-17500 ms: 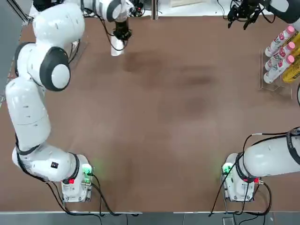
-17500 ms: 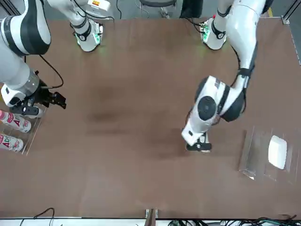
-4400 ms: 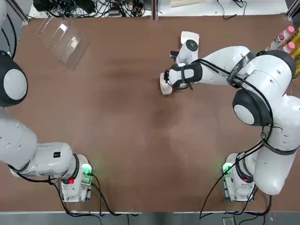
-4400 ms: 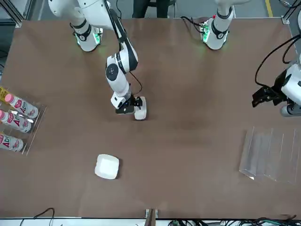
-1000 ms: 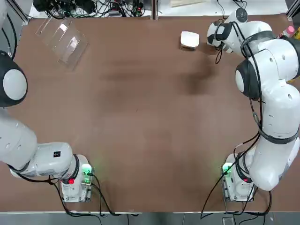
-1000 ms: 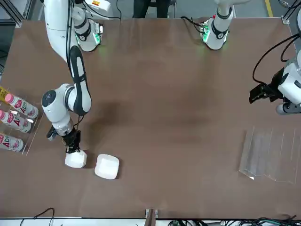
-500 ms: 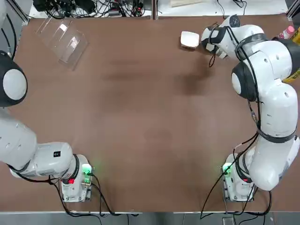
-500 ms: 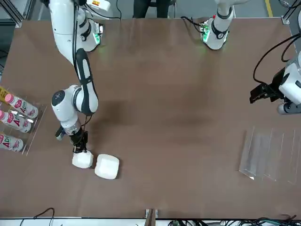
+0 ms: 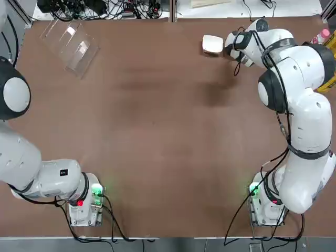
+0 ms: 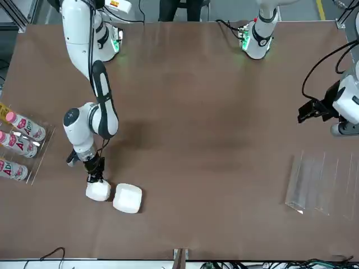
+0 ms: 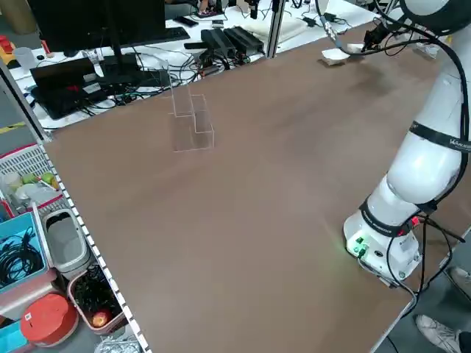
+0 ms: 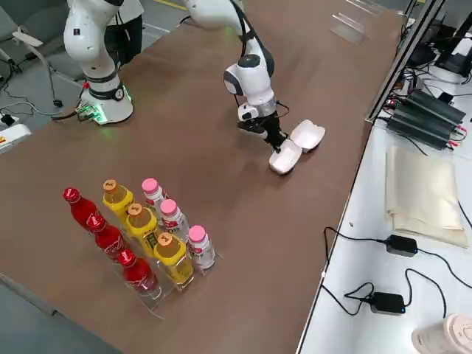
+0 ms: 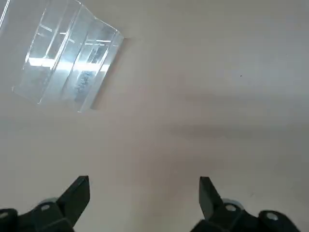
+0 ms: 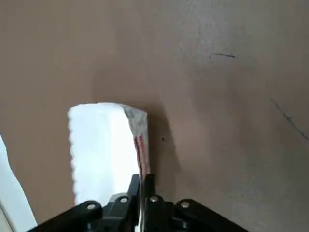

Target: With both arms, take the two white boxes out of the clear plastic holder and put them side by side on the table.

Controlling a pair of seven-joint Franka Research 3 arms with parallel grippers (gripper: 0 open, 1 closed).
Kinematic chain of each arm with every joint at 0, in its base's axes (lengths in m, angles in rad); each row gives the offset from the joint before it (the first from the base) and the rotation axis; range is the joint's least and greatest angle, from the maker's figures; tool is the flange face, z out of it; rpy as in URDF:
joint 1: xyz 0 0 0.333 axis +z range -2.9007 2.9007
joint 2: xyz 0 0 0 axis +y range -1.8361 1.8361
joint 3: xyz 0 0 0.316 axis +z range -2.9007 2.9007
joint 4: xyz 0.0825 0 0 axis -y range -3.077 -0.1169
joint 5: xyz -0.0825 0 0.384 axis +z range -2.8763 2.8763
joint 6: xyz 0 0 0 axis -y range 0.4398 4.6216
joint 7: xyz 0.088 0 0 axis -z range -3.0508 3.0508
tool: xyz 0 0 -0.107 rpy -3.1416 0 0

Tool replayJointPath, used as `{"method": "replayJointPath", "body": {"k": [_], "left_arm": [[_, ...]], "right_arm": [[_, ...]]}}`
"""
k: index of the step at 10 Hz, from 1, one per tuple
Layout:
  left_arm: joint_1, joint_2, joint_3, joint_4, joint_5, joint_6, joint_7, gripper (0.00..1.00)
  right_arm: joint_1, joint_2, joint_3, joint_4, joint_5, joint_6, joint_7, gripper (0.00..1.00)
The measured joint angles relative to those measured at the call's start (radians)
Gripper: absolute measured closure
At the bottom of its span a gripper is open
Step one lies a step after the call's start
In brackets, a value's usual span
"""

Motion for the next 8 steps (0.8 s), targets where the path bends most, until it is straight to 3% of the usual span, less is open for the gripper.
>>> {"method": "replayJointPath", "body": {"k": [5,6,8], "left_arm": [[0.000,0.000,-0.001,0.006,0.000,0.000,0.000,0.00],[-0.001,-0.002,-0.002,0.007,0.000,0.000,0.000,0.00],[0.001,-0.023,0.001,0.010,0.000,-0.013,0.001,0.00]], "right_arm": [[0.000,-0.002,-0.002,0.014,0.015,-0.011,0.000,0.64],[0.000,-0.012,-0.008,0.030,0.014,-0.055,-0.012,0.61],[-0.013,-0.074,-0.050,0.086,0.014,-0.283,-0.116,0.52]]}}
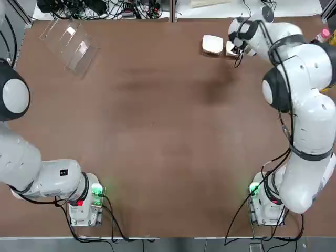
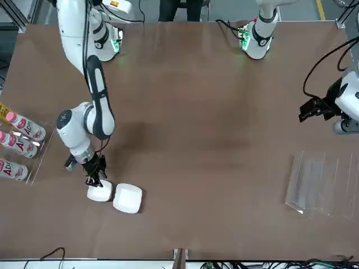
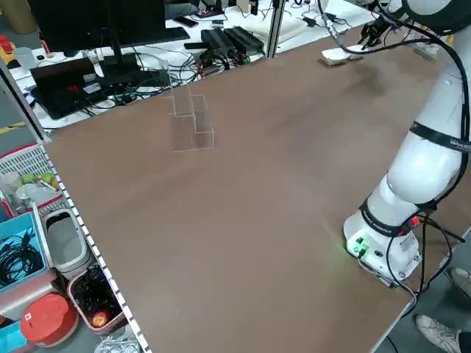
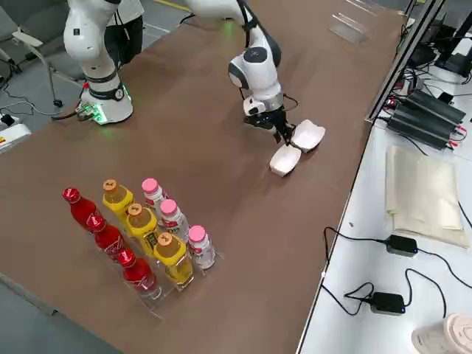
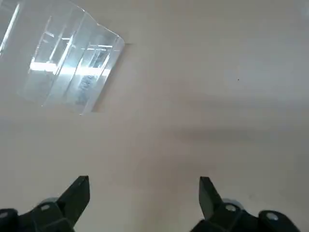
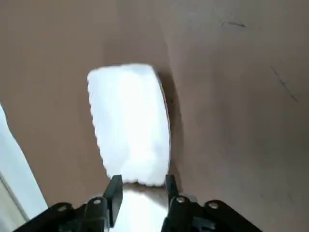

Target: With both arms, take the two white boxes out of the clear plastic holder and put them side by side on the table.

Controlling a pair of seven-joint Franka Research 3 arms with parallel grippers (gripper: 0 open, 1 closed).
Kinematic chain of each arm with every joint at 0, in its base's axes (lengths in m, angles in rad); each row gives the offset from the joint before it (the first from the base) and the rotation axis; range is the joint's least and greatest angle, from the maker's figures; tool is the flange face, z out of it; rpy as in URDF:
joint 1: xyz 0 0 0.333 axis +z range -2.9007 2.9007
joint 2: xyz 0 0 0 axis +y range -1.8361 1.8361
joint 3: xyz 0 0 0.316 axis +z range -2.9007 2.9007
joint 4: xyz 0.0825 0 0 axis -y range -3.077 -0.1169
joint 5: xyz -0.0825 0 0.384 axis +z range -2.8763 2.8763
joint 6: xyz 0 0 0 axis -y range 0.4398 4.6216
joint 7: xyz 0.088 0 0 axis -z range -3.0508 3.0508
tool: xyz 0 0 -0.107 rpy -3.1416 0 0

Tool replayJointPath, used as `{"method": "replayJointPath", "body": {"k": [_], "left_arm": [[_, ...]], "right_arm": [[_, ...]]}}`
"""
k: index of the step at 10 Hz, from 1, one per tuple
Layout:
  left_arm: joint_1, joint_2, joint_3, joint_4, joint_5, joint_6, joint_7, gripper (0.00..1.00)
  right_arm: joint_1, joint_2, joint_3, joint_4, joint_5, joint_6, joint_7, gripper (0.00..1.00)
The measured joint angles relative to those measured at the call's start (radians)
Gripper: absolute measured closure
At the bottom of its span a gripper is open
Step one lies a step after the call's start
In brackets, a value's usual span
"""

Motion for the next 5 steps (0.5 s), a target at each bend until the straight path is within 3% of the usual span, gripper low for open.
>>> {"method": "replayJointPath", "body": {"k": [2,3,5], "left_arm": [[0.002,-0.024,0.006,0.000,0.000,-0.040,0.000,0.00],[-0.005,-0.032,0.020,0.000,0.000,-0.043,0.000,0.00],[-0.098,-0.050,0.131,0.000,-0.001,-0.055,0.008,0.00]], "right_arm": [[-0.037,-0.065,-0.065,0.080,-0.007,-0.269,-0.120,0.24],[-0.044,-0.080,-0.091,0.114,-0.052,-0.335,-0.153,0.11],[-0.047,-0.084,-0.095,0.166,-0.182,-0.384,-0.191,0.09]]}}
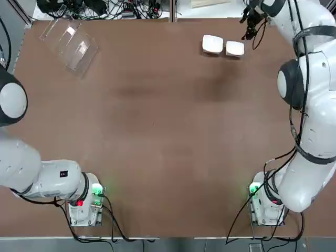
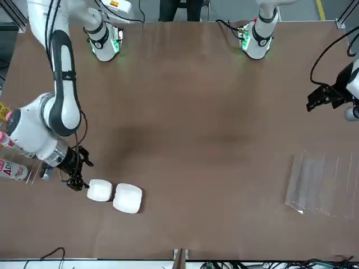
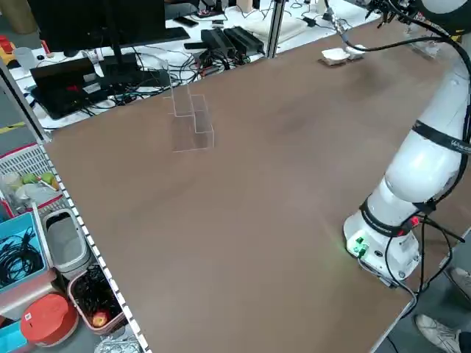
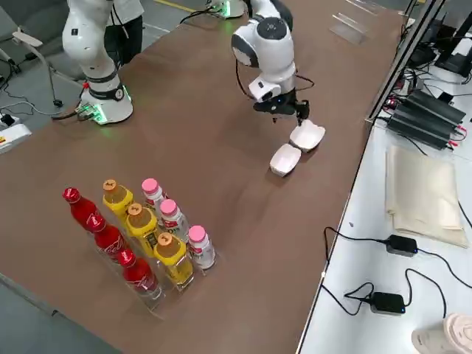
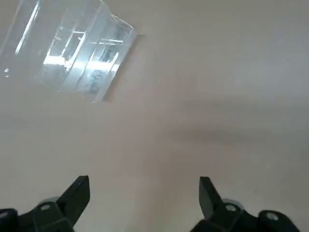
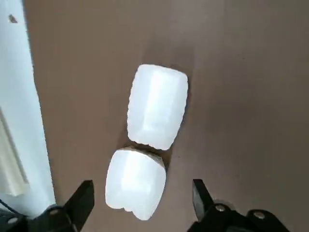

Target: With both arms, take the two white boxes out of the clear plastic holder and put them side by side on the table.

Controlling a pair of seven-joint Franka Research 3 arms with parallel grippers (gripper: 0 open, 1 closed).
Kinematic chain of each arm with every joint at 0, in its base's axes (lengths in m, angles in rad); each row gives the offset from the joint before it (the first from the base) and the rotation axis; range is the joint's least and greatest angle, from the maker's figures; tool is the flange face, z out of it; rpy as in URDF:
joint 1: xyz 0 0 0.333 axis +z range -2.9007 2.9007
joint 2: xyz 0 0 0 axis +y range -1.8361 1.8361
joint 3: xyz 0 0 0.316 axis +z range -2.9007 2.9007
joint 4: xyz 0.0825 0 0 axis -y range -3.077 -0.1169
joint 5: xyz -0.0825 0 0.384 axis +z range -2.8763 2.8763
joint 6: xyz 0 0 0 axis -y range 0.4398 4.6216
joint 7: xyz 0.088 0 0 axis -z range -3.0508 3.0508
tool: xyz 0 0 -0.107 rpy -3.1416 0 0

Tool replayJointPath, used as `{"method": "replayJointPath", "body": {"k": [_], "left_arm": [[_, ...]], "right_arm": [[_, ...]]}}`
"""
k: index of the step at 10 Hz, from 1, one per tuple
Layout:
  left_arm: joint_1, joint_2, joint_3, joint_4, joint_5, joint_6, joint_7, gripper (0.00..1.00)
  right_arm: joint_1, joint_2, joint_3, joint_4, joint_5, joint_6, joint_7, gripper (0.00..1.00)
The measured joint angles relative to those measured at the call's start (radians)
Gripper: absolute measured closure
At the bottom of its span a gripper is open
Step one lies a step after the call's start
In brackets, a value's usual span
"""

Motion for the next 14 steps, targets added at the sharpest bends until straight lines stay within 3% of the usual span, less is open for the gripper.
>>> {"method": "replayJointPath", "body": {"k": [1,3,5,7,10,12,13,14], "left_arm": [[-0.037,-0.009,0.039,0.000,0.000,-0.005,0.017,0.00],[-0.044,-0.010,0.048,-0.003,-0.002,-0.008,0.036,0.00],[-0.042,-0.010,0.053,-0.004,-0.014,-0.008,0.040,0.00],[-0.041,-0.005,0.055,-0.003,-0.017,-0.006,0.040,0.00],[-0.035,0.009,0.064,0.002,-0.018,-0.005,0.040,0.00],[-0.036,0.009,0.064,0.003,-0.020,-0.005,0.040,0.00],[-0.036,0.009,0.064,0.003,-0.020,-0.005,0.040,0.00],[-0.036,0.009,0.064,0.004,-0.020,-0.005,0.040,0.00]], "right_arm": [[0.001,0.001,0.002,0.012,-0.017,-0.018,-0.044,0.09],[0.002,0.003,0.003,0.022,-0.035,-0.025,-0.231,0.00],[0.000,0.003,0.002,0.026,-0.050,-0.038,-0.449,0.00],[-0.008,0.003,0.000,0.043,-0.054,-0.072,-0.516,0.00],[-0.002,0.003,0.009,0.093,-0.173,-0.137,-0.644,0.00],[-0.013,0.003,0.017,0.108,-0.190,-0.171,-0.764,0.00],[-0.061,0.001,0.055,0.133,-0.197,-0.216,-0.810,0.00],[-0.151,-0.003,0.139,0.175,-0.239,-0.261,-0.833,0.00]]}}
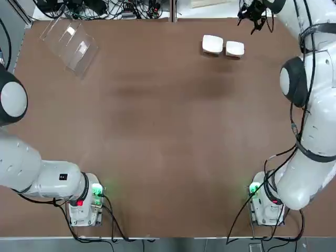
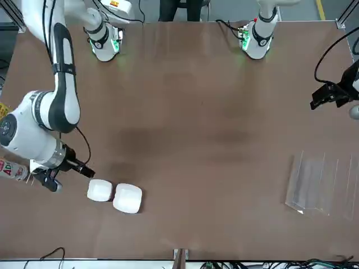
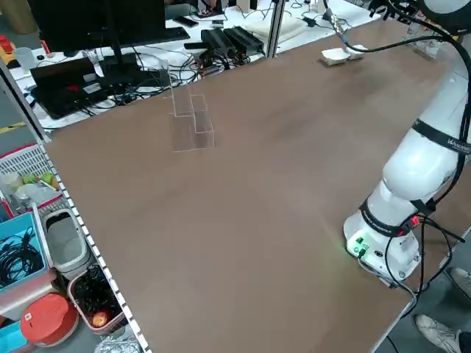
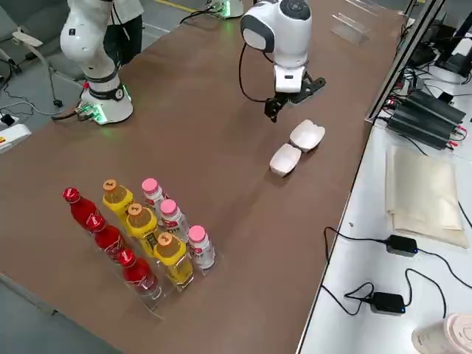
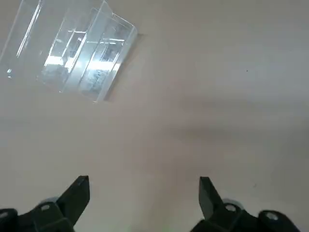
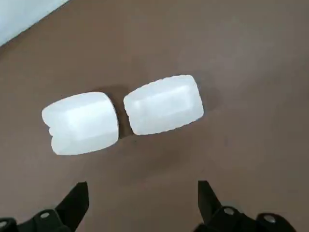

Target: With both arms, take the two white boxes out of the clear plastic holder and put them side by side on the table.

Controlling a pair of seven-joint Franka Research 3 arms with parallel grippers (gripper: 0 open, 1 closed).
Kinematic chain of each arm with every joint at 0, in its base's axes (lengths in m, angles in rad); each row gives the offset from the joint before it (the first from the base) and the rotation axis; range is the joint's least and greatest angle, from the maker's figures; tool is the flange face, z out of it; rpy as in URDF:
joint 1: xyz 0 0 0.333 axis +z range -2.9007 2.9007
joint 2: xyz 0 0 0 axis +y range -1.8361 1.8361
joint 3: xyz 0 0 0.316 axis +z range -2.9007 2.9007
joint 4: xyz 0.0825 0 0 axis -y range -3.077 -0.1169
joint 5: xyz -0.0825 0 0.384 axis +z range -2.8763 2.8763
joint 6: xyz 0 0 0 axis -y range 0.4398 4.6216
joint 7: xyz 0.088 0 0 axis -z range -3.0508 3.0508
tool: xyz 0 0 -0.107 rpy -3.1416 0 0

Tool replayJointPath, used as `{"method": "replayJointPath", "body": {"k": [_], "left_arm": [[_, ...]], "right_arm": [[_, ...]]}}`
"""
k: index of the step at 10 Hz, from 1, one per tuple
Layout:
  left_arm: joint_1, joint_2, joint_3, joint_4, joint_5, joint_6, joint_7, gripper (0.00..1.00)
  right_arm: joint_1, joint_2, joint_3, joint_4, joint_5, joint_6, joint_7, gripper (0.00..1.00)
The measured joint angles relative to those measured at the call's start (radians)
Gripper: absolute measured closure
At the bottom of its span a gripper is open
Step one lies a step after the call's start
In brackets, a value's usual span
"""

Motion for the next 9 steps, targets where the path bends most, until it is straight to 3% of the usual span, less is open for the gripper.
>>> {"method": "replayJointPath", "body": {"k": [2,5,6,9], "left_arm": [[0.000,0.000,0.000,0.000,0.000,0.000,0.000,0.00],[0.000,0.000,0.000,0.001,-0.004,0.000,0.000,0.00],[0.000,0.000,0.000,0.001,-0.004,0.000,0.000,0.00],[0.000,0.000,0.000,0.001,-0.004,0.000,0.000,0.00]], "right_arm": [[-0.184,-0.019,0.193,0.061,-0.122,-0.038,-0.007,0.00],[-0.418,-0.074,0.483,0.074,-0.312,-0.039,-0.008,0.00],[-0.453,-0.093,0.528,0.076,-0.347,-0.042,-0.009,0.00],[-0.463,-0.163,0.545,0.083,-0.426,-0.095,-0.031,0.00]]}}
